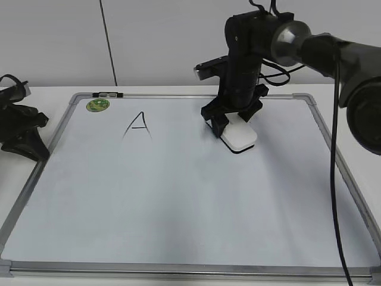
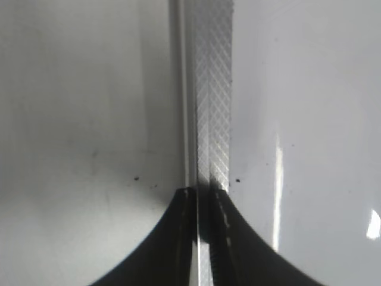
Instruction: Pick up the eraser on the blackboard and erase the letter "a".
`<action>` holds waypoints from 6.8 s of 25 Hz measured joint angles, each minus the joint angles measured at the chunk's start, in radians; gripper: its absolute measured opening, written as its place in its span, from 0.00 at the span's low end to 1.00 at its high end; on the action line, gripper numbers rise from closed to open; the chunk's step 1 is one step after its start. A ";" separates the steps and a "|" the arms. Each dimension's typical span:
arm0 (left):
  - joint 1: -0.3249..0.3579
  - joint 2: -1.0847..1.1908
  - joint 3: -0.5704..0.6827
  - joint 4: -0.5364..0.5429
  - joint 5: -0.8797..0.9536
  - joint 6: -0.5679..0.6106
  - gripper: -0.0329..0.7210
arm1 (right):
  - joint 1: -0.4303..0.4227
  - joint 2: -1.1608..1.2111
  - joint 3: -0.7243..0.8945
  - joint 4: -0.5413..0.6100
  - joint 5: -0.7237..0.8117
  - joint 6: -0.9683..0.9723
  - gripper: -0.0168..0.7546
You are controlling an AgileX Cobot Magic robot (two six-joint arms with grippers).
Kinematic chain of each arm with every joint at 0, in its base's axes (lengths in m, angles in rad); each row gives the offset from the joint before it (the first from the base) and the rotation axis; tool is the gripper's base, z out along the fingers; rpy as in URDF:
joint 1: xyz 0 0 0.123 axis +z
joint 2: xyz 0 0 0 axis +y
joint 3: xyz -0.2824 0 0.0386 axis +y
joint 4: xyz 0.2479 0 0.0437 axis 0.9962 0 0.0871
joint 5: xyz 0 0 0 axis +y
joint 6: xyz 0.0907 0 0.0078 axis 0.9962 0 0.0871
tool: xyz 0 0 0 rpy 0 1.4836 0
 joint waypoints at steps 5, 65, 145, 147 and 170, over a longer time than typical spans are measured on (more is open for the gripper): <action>0.000 0.000 0.000 -0.001 0.000 0.000 0.09 | 0.001 0.000 0.000 -0.054 0.000 0.017 0.71; 0.000 0.002 0.000 -0.001 -0.006 0.000 0.09 | -0.145 -0.321 0.056 -0.068 0.008 0.066 0.71; 0.000 0.002 0.000 -0.012 -0.006 0.000 0.09 | -0.351 -0.421 0.626 0.064 -0.183 0.121 0.82; 0.000 0.002 0.000 -0.013 -0.006 0.000 0.09 | -0.351 -0.421 0.548 0.051 -0.087 0.121 0.81; -0.002 -0.069 -0.228 -0.022 0.225 -0.043 0.53 | -0.348 -0.441 0.405 0.093 -0.014 0.091 0.78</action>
